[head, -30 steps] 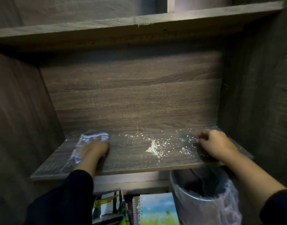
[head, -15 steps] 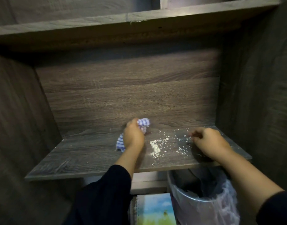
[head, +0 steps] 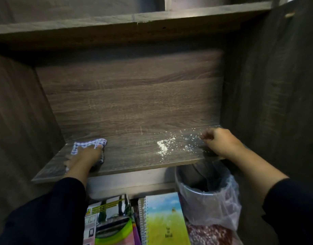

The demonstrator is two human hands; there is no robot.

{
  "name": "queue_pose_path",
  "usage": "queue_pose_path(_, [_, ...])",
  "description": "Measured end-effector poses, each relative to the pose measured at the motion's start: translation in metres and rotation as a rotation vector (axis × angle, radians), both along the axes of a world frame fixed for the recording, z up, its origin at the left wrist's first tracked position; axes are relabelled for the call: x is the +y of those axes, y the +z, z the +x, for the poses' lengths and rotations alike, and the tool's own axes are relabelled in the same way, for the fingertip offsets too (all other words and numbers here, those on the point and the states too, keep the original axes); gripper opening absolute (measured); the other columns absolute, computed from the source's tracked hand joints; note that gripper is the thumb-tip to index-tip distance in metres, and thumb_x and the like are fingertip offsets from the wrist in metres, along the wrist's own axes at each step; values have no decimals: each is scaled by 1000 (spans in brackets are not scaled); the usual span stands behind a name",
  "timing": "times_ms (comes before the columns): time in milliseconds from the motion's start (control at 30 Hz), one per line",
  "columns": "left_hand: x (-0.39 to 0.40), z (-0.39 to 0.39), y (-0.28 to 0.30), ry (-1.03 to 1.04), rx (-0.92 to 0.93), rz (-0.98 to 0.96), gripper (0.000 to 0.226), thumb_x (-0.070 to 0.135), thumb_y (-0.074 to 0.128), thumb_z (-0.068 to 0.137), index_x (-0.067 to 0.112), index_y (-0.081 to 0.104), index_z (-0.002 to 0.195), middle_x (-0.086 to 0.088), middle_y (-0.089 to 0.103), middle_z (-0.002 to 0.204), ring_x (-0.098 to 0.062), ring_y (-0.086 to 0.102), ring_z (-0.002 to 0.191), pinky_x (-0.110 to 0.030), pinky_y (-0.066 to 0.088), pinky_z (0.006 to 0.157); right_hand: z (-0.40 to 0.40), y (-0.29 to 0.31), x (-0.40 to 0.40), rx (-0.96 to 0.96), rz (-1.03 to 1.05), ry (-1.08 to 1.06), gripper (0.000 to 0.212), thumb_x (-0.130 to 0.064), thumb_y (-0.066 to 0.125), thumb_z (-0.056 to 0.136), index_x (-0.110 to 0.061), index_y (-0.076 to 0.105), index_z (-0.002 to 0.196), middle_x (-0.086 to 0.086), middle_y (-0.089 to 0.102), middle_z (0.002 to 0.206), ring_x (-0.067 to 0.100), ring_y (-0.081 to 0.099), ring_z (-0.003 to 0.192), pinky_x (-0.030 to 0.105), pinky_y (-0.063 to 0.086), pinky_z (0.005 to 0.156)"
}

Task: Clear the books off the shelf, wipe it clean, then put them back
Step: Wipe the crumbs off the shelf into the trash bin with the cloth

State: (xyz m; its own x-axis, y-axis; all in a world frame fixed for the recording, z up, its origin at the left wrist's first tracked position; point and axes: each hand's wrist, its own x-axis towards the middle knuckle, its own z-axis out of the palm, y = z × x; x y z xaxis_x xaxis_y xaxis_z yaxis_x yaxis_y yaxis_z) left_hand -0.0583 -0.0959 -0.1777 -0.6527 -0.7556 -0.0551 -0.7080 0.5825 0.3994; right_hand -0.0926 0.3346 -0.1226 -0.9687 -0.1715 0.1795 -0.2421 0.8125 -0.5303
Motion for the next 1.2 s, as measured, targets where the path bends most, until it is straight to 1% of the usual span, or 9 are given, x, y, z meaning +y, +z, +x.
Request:
queue_pose_path(100, [27,-22,-4,-48,80,-34,101,95,18,60,40,32,143,4,24,158,-28,21,144,-49,14,117,-2,3,-1,-13,-33,-26,19,-17,59,88,-26,68,102,2,67,109,21,62,102,32,50,90])
queue_pose_path(200, [89,-29,12,-139,88,-112,81,81,27,70,45,29,142,0,17,159,-33,22,143,-52,19,112,-7,0,-1,-12,-43,-38,21,-17,56,88,-27,68,103,2,67,110,22,62,102,33,50,91])
queue_pose_path(267, [128,-41,18,-249,32,-175,60,59,40,83,39,39,139,-8,27,155,-33,29,139,-50,23,112,-10,-4,2,-21,-35,-37,21,-19,56,88,-28,68,103,0,67,111,22,63,102,34,51,91])
queue_pose_path(333, [153,-61,20,-361,0,-222,49,40,49,84,29,53,132,-11,42,147,-32,37,133,-45,30,111,-14,-7,6,-24,-44,-40,21,-20,57,87,-29,68,102,-1,68,110,21,63,101,35,51,92])
queue_pose_path(533, [192,-105,17,-512,133,-273,36,32,39,98,16,52,128,-19,54,129,-33,46,123,-38,40,99,-35,-11,20,4,-127,-77,19,-18,57,87,-29,69,97,-3,69,104,19,63,99,35,51,90])
queue_pose_path(833, [255,-152,40,-718,100,-157,34,29,41,100,4,58,118,-19,61,121,-35,57,110,-36,46,90,-53,-26,31,-60,-125,-104,20,-20,54,88,-30,68,98,-2,68,108,20,63,103,35,51,92])
queue_pose_path(1000, [289,-161,39,-852,107,-81,36,26,42,101,7,53,129,-16,57,129,-31,54,116,-32,43,92,-58,-29,34,-72,-125,-117,19,-20,54,87,-34,66,89,-2,69,108,19,63,102,35,51,92])
queue_pose_path(1100, [286,-158,39,-871,228,62,36,26,44,100,12,51,133,-14,59,125,-29,59,107,-29,45,84,-58,-30,33,-70,-122,-125,20,-18,53,87,-34,65,88,-1,69,106,19,63,101,35,51,91])
queue_pose_path(1200, [262,-145,47,-756,411,129,39,24,44,100,16,47,138,-12,58,128,-27,60,102,-31,49,82,-55,-28,34,-60,-136,-132,20,-17,53,88,-30,68,94,0,68,107,20,63,102,36,51,92])
